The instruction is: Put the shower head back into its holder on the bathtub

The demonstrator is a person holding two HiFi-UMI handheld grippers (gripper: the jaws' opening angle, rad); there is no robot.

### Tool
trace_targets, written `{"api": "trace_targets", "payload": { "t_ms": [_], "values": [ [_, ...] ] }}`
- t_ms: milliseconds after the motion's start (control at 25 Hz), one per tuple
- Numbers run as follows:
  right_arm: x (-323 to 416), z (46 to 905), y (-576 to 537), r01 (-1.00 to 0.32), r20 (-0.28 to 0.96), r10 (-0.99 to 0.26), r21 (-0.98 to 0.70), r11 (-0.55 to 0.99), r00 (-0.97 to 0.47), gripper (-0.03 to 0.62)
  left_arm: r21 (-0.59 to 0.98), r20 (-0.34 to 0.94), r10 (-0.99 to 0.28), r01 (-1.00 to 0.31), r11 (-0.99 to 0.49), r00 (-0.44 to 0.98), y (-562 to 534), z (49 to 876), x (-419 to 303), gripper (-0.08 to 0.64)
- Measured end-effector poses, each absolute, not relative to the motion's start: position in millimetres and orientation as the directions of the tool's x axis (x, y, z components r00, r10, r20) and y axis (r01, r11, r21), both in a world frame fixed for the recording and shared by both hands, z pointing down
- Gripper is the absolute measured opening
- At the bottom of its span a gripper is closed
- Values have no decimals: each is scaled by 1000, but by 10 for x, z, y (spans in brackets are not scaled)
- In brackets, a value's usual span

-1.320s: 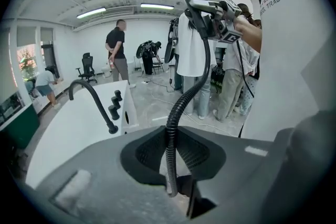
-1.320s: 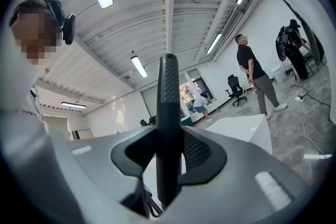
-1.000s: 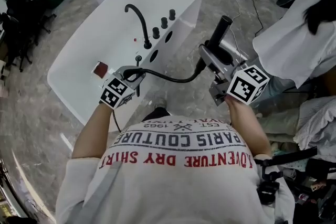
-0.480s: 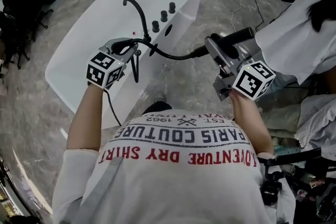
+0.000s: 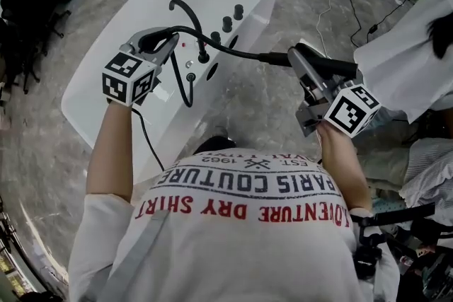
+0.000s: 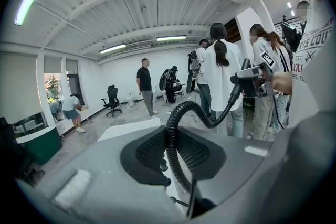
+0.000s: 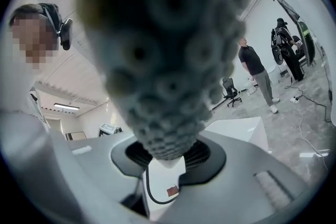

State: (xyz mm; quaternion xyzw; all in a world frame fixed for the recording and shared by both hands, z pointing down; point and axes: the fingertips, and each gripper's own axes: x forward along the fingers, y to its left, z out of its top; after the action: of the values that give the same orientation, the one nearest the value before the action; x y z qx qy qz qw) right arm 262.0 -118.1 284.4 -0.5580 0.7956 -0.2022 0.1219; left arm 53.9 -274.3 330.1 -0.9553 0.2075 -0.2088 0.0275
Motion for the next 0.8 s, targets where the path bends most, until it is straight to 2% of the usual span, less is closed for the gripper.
{"api": "trace_targets", "payload": {
  "t_ms": [440, 600, 800],
  "values": [
    [2635, 2703, -1775, -824, 10, -938, -480, 301, -348, 126, -175, 360, -426, -388, -905, 830, -3470, 2953, 623, 64],
    [2556, 2729, -2101, -820, 21, -933, -485, 304, -359, 126, -193, 404, -427, -381, -904, 809, -3822, 3110, 590, 64],
    [2536, 2817, -2252, -817, 50, -930, -496, 294, -365, 126, -116, 437, -395, -385, -916, 808, -3907, 3413, 611, 64]
  ]
}}
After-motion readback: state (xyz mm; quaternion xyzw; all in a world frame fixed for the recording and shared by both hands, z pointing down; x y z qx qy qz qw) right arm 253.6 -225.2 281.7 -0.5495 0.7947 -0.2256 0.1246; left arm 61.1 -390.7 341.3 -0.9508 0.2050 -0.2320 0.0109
